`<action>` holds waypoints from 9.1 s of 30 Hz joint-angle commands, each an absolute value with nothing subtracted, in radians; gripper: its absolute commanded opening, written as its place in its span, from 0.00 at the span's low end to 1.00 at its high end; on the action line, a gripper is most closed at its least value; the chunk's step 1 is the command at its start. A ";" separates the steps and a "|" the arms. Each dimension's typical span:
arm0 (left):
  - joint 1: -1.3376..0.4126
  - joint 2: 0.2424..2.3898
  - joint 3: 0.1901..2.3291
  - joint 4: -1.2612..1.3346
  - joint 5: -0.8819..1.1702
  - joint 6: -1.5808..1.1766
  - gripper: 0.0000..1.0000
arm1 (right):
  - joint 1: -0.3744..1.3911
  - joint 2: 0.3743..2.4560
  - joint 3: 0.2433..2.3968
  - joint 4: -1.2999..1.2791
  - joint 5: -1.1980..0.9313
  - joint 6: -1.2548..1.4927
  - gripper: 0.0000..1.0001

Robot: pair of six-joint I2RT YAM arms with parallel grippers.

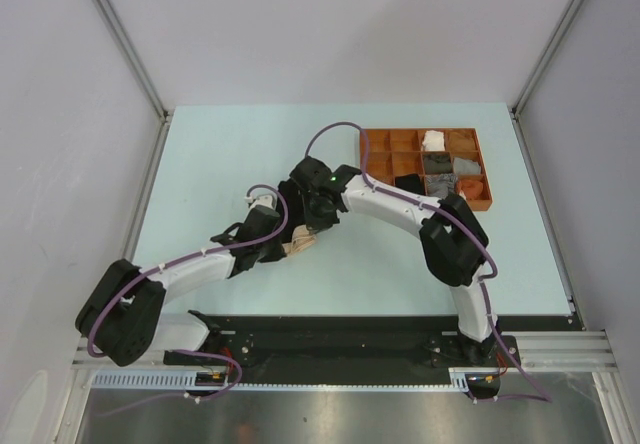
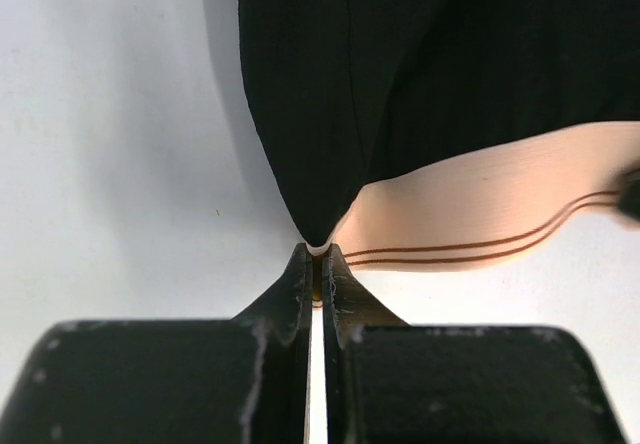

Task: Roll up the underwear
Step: Fold the underwear at the center of the board.

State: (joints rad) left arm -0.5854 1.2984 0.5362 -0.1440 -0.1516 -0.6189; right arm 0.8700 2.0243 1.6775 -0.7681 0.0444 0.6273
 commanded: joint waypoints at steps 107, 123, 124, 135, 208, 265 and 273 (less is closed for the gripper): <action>-0.585 1.138 0.446 -0.106 -0.190 -0.726 0.51 | 0.881 2.137 1.549 -0.541 -0.094 0.650 0.00; -0.575 1.206 0.351 0.089 -0.192 -0.755 0.10 | 0.893 2.103 1.552 -0.551 -0.083 0.650 0.00; -0.575 1.210 0.347 0.098 -0.190 -0.752 0.04 | 0.894 2.102 1.558 -0.551 -0.084 0.650 0.00; -0.575 1.244 0.344 0.126 -0.166 -0.706 0.00 | 0.950 2.105 1.693 -0.610 -0.063 0.640 0.00; -0.397 1.370 0.325 0.428 0.074 -0.779 0.60 | 0.965 2.114 1.651 -0.462 -0.161 0.637 0.00; -0.322 1.088 0.347 0.175 -0.038 -0.715 0.69 | 0.908 1.821 1.522 -0.454 -0.177 0.551 0.66; -0.449 1.031 0.403 0.112 -0.120 -0.609 0.67 | 0.807 1.865 1.477 -0.462 -0.173 0.594 0.61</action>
State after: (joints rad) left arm -0.3885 1.0580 0.3454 0.1131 -0.0795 -0.6903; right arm 0.8394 1.8347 1.4975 -0.4473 -0.1841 0.5682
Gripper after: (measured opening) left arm 0.680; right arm 0.618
